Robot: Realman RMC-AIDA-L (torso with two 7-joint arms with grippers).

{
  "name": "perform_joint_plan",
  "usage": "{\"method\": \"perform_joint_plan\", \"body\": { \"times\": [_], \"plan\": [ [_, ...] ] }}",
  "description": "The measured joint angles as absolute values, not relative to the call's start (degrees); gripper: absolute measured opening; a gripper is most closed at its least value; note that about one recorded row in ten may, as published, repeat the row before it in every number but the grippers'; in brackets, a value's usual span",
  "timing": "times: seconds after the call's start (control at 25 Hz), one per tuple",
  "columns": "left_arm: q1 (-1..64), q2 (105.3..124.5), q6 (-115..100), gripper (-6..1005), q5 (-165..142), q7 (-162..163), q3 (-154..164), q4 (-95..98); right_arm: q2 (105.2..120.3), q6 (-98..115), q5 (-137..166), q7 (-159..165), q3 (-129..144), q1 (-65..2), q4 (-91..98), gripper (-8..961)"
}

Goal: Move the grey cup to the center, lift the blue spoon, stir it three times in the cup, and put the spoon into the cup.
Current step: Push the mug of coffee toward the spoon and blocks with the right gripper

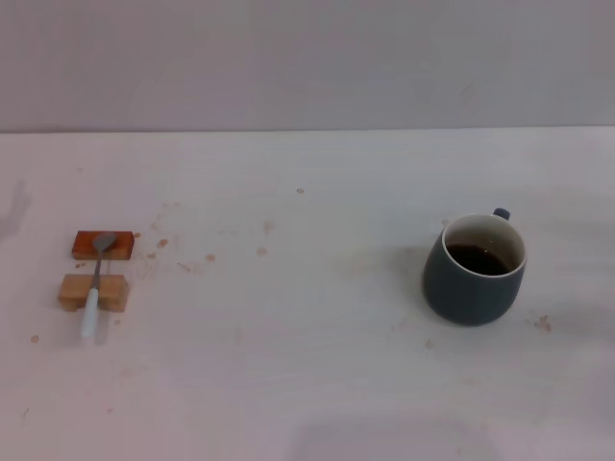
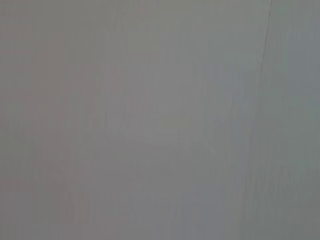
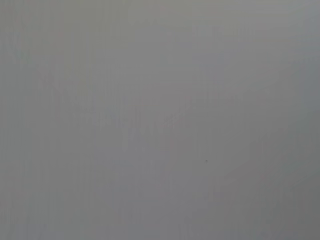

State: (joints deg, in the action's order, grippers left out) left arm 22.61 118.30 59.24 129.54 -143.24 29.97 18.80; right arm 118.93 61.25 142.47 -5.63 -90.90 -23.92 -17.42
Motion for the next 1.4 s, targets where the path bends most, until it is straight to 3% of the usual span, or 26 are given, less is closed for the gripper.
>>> {"method": "perform_joint_plan", "body": {
  "times": [0.6, 1.04, 1.32, 1.4],
  "plan": [
    [22.6, 118.24, 59.2, 821, 129.4, -143.1, 30.0, 18.8, 118.82, 61.2, 142.5, -5.7, -90.9, -24.2, -18.5, 609],
    [22.6, 118.22, 59.2, 370, 129.8, -143.2, 29.7, 18.9, 119.24, 61.0, 142.7, -5.7, -90.2, -23.4, -18.6, 593],
    [22.8, 118.15, 59.2, 380, 129.9, -143.2, 29.6, 19.3, 119.81, 61.7, 142.4, -4.0, -83.5, -20.1, -18.8, 581],
    [23.0, 118.11, 59.2, 448, 129.9, -143.2, 29.5, 19.3, 119.85, 61.9, 142.4, -1.6, -81.5, -19.2, -18.8, 578]
  ]
}}
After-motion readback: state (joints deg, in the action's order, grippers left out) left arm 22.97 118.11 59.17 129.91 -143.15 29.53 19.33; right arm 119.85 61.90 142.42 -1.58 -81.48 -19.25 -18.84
